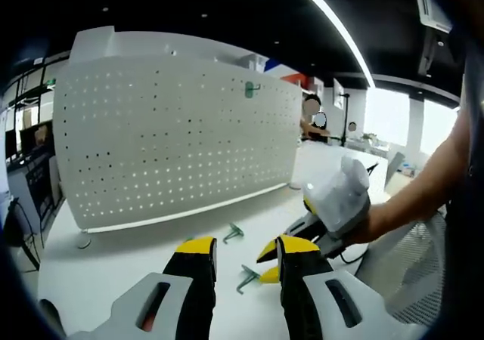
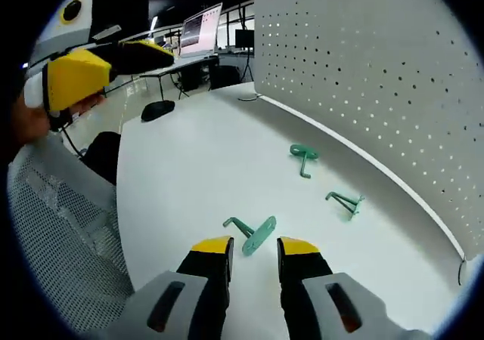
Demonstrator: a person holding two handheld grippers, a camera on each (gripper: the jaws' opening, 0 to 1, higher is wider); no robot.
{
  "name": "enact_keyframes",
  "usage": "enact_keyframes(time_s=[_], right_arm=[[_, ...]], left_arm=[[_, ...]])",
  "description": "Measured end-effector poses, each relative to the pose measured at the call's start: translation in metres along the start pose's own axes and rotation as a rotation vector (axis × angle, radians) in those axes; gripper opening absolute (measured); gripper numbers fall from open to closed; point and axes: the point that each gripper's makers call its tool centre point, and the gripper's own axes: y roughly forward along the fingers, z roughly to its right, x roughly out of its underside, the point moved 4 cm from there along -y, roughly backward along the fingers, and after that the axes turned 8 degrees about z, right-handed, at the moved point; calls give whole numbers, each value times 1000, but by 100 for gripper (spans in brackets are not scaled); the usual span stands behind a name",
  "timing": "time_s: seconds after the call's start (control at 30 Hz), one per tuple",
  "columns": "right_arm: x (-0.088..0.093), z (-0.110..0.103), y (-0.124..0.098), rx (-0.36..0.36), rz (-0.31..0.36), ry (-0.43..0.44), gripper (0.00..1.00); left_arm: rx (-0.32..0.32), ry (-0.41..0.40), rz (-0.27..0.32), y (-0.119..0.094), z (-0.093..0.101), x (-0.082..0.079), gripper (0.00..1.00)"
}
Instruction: Insert the hook assembly into the mounting plate slot until the hook locks in place.
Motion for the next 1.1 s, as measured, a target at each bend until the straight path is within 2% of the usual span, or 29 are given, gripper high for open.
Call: enact_keyframes(time_s=[0.13,0.37,0.57,0.87,1.1], right_arm=[[10,5,5,5,-32,0,23],[10,20,0,47,-22,17,22],[10,28,-2,82,-9,3,16],[12,22,2,36,-7,37,7],[14,22,3,31,-11,23,3]], left_arm=[[-1,0,-2,0,0,1,33],[-7,-2,-3,-1,-1,1,33],[0,0,-9,0,1,2,32],[0,-1,-14,0,1,3,32],[-2,-1,-16,-1,1,3,32]])
